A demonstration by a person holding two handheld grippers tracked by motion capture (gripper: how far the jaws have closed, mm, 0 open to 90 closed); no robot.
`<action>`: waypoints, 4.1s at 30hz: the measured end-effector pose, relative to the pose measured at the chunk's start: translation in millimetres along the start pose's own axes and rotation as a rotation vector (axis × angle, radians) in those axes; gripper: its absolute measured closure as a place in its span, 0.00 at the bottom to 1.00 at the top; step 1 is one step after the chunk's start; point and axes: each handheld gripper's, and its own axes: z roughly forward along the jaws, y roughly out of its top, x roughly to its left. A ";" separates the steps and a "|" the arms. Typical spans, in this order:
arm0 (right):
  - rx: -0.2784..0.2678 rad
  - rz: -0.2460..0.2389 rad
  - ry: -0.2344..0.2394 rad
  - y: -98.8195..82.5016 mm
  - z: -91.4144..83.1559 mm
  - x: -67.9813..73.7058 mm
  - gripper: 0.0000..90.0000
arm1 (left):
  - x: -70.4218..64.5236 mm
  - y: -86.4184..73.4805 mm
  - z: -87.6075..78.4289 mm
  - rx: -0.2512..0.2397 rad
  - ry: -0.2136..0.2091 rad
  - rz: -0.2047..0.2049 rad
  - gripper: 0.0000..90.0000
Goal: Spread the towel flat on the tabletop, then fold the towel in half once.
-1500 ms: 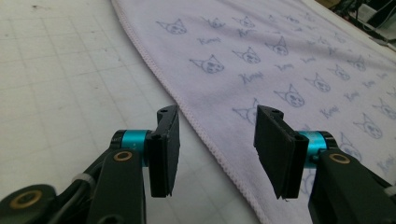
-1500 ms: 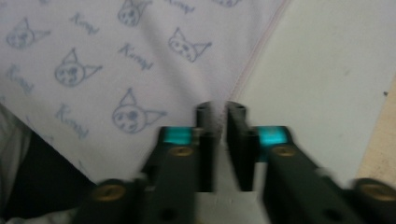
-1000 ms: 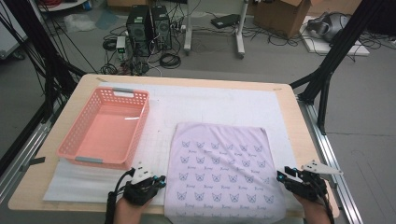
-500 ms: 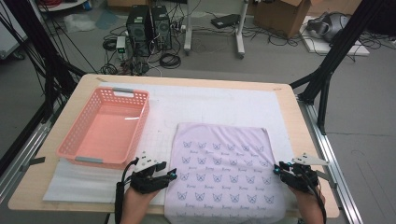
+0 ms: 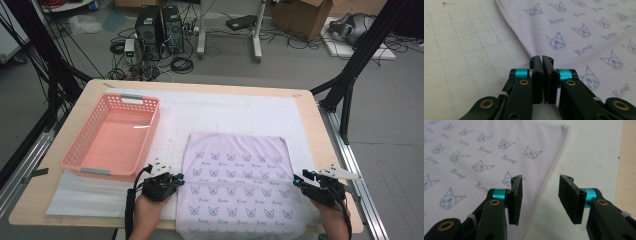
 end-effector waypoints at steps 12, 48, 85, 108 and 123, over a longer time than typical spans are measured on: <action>-0.033 -0.034 0.052 4.0 -3.2 9.2 0.37 | 5.0 9.6 -8.3 -0.217 -0.128 0.013 0.32; -0.034 -0.033 0.064 1.9 -6.3 10.0 0.32 | 6.8 16.9 2.4 -0.223 -0.093 0.037 0.25; 0.127 0.044 -0.021 40.3 66.8 -27.5 0.40 | 35.0 59.8 65.9 -0.025 0.088 -0.063 0.41; 0.157 -0.037 -0.034 54.0 77.3 -21.4 0.98 | 30.7 67.7 76.8 -0.007 0.186 0.012 0.97; -0.025 0.047 -0.023 74.2 56.8 -35.3 0.98 | 32.8 102.6 56.8 -0.121 0.155 -0.014 0.96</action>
